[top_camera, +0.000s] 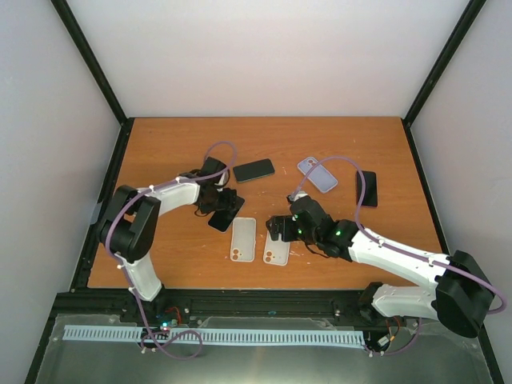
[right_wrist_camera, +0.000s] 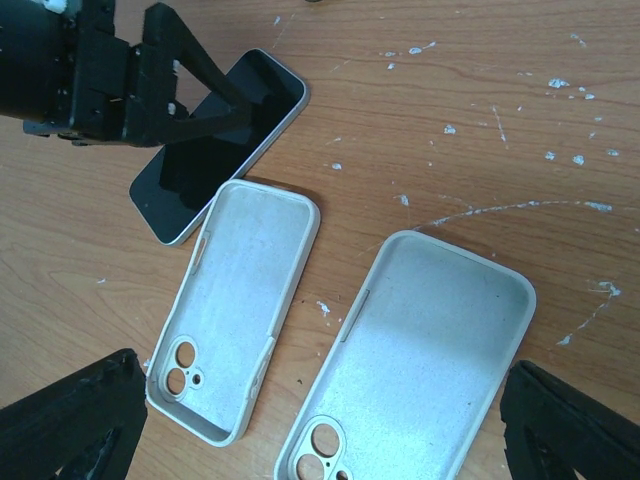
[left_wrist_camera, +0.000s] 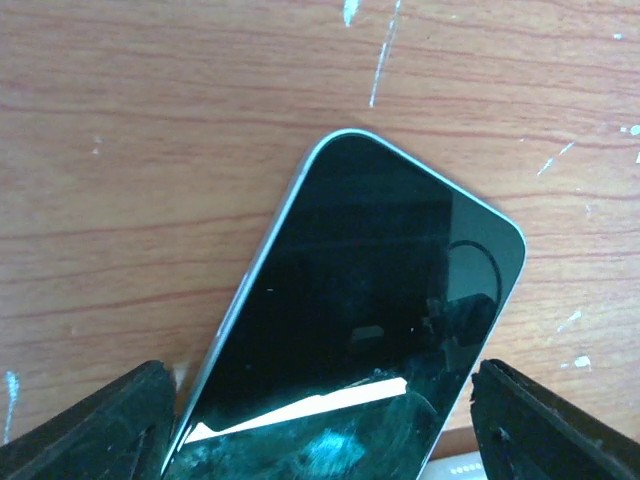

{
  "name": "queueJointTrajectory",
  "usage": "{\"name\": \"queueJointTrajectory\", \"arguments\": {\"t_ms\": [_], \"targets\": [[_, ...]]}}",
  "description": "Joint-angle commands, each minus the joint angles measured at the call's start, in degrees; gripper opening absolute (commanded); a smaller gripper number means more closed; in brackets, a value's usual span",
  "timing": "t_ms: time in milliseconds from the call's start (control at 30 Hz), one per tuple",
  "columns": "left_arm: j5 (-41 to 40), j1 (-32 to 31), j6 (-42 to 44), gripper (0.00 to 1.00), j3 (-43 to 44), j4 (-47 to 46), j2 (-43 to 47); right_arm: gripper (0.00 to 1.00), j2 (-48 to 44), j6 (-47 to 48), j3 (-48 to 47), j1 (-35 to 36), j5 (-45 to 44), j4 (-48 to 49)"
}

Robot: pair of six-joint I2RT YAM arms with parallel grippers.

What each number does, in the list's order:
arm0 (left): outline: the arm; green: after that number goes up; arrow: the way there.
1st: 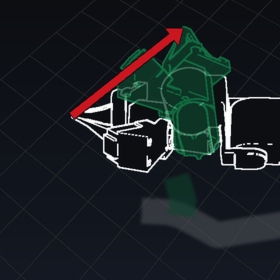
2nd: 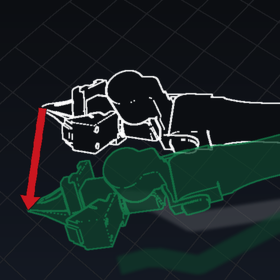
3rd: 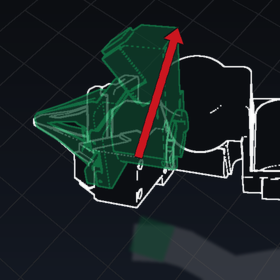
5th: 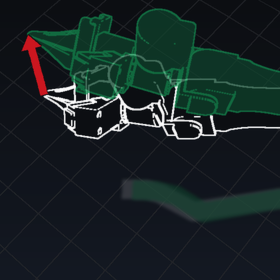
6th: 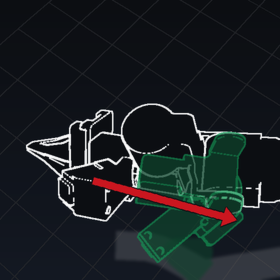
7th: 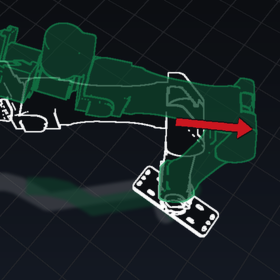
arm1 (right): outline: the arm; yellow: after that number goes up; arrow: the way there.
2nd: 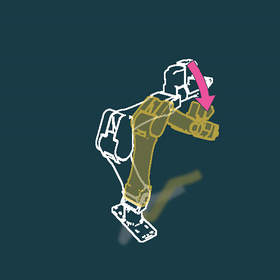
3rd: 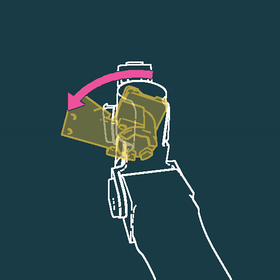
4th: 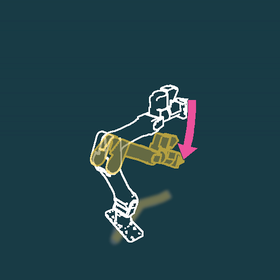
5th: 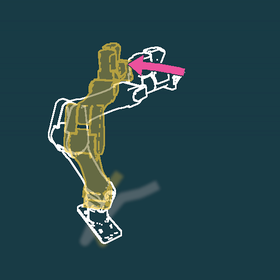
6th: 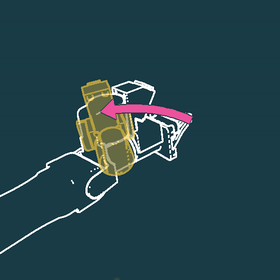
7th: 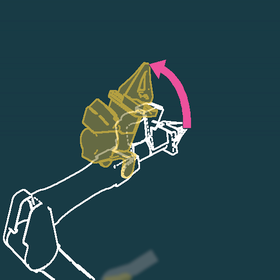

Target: Put the phone into the phone case

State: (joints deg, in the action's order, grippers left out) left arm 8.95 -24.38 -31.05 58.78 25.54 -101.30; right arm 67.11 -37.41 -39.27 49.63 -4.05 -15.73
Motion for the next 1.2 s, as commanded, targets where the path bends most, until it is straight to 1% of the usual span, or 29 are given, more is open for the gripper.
{"name": "queueJointTrajectory", "arguments": {"t_ms": [0, 267, 367, 433, 700, 900, 1033, 1167], "targets": [[-5.45, -3.28, 3.38, 0.84, 2.00, 6.58, -4.76, 0.94, 0.12, -0.61, 0.51, -0.19, -0.37, 0.08], [-5.40, -5.29, 8.74, 0.92, 4.14, 7.55, -7.47, 0.95, -0.05, -0.69, 0.77, -0.18, -0.60, 0.08], [-5.33, -6.23, 10.09, 0.98, 4.94, 7.92, -8.30, 0.95, -0.29, -0.66, 0.97, -0.17, -0.71, -0.07], [-5.94, -6.84, 10.92, 0.99, 5.46, 8.43, -8.83, 0.94, -0.63, -0.67, 1.01, -0.21, -0.84, -0.24], [-13.56, -7.35, 10.40, 0.98, 7.44, 11.50, -10.92, 0.94, -2.22, -0.96, 1.45, -0.21, -1.57, -0.60], [-19.91, -7.27, 8.61, 0.91, 10.20, 13.31, -13.90, 0.95, -3.14, -0.93, 1.45, -0.18, -2.18, -1.35], [-19.98, -6.20, 7.45, 0.88, 11.58, 13.88, -15.49, 0.95, -3.84, -1.03, 1.88, -0.22, -2.67, -1.82], [-18.17, -5.31, 6.44, 0.85, 11.38, 13.74, -14.85, 0.95, -4.56, -1.29, 2.48, -0.17, -2.89, -1.87]]}}
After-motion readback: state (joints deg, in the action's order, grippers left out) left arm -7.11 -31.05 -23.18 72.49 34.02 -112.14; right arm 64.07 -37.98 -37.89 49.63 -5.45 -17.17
